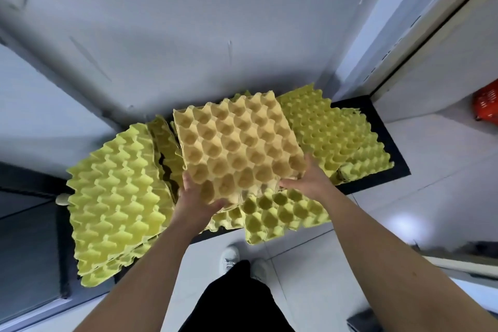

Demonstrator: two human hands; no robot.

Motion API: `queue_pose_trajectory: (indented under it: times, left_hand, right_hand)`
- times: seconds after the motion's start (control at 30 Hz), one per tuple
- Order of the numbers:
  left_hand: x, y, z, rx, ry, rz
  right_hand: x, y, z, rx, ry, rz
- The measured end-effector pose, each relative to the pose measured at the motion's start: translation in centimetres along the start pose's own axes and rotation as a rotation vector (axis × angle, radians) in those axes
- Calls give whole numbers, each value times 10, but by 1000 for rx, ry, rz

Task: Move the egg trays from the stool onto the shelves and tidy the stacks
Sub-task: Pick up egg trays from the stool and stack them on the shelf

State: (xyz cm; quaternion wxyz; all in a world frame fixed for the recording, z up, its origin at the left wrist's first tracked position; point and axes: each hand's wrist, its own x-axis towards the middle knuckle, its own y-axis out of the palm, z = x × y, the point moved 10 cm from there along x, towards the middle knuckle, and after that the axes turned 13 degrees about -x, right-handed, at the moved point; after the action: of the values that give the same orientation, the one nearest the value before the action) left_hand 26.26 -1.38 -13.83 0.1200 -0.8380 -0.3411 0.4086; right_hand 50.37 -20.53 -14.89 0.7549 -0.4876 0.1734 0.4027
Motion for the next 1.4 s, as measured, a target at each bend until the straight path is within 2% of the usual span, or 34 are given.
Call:
queue_pose_trajectory:
  times: [0.3, 0.53, 0.8, 1.0, 1.13, 1.4]
  left_hand:
    - [1, -10, 0, -16, -10, -9]
    - [-24, -40, -27, -82, 111, -88]
    - [-109, -106, -51, -284, 297, -347]
    - [-210, -157, -28, -441, 373, -545]
    - [-283, -206, -19, -477, 445, -673]
    - [-426, -322, 19, -491, 577, -963]
  right_hand:
    - [-4, -18, 15, 72, -85, -119]
    - [-30, -36, 37, 95, -181, -227]
    - [-99, -68, 100, -30, -362, -344]
    - [-185, -78, 166, -83, -619, -437]
    - [-251, -67, 215, -128, -757, -470]
    - [-376, -16, 322, -23, -1016, -430]
